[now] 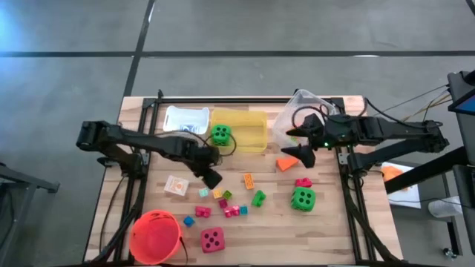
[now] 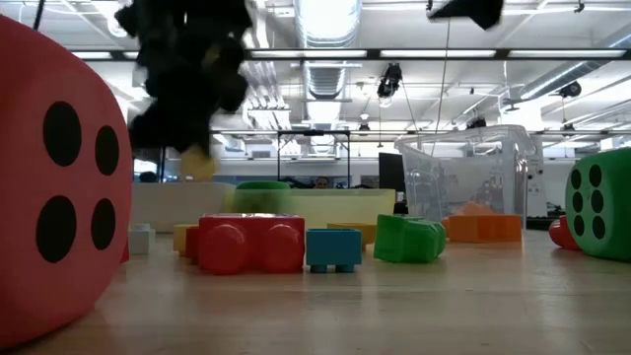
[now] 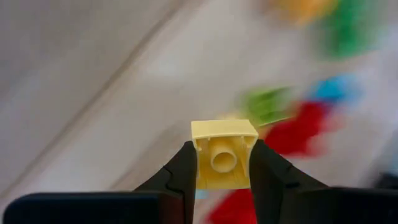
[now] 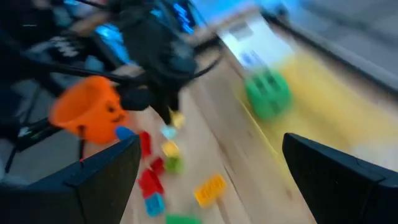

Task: Pick & Place Toys
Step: Put the top yellow game piece into the transparent bin

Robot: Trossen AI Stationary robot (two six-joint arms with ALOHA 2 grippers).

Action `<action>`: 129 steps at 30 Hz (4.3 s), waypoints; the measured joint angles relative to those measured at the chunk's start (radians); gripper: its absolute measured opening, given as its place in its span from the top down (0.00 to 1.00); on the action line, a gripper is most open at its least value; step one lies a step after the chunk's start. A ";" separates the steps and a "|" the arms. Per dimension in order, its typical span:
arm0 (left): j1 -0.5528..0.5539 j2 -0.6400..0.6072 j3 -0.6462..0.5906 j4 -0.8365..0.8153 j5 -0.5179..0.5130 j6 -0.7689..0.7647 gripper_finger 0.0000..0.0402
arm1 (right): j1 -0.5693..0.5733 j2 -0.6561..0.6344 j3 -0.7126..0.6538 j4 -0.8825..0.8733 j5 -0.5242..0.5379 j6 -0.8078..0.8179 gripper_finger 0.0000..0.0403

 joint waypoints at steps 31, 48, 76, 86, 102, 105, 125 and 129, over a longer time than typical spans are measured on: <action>0.109 -0.196 0.050 1.052 0.097 -0.157 0.76 | 0.248 0.491 0.489 0.162 0.439 -0.752 0.04; 0.109 -0.193 0.051 1.104 0.110 -0.204 0.76 | 0.181 0.537 0.535 0.212 0.363 -0.784 0.05; 0.109 -0.167 0.051 1.155 0.090 -0.227 0.37 | 0.137 0.534 0.534 0.209 0.296 -0.798 0.67; 0.109 -0.167 0.051 1.150 0.117 -0.228 0.12 | 0.138 0.505 0.533 0.151 0.295 -0.606 0.67; 0.109 -0.169 0.060 0.581 0.059 -0.260 0.12 | 0.109 0.300 0.533 -0.363 0.284 -0.045 0.67; 0.109 -0.170 0.115 0.293 0.059 -0.235 0.14 | 0.059 0.272 0.533 -0.503 0.284 0.063 0.67; 0.122 -0.170 0.211 -0.686 -0.096 0.420 0.29 | -0.459 0.299 0.372 -0.609 -0.034 -0.077 0.67; 0.122 -0.170 0.151 -0.682 -0.048 0.452 0.29 | -0.513 0.299 0.290 -0.599 -0.099 -0.081 0.67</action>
